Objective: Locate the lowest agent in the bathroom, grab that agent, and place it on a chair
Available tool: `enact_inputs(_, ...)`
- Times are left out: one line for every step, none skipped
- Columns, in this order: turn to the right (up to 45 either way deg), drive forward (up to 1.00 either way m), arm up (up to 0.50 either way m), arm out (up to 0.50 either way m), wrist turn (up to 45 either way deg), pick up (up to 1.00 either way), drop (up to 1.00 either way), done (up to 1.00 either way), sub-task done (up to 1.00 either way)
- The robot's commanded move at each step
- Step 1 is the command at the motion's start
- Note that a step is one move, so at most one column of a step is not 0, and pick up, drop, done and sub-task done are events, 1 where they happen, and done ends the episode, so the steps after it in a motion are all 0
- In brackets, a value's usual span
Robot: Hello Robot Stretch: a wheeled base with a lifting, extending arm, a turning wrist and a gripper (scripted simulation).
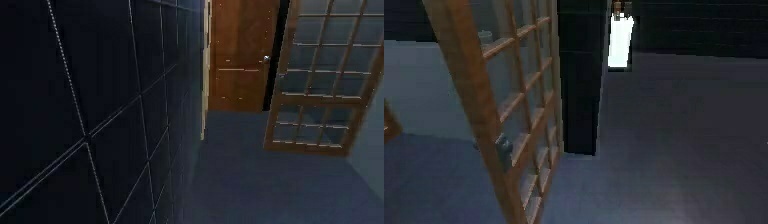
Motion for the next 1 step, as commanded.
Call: enact_inputs(45.0,0.00,0.00,0.00,0.0,0.00,0.00,0.00,0.00)
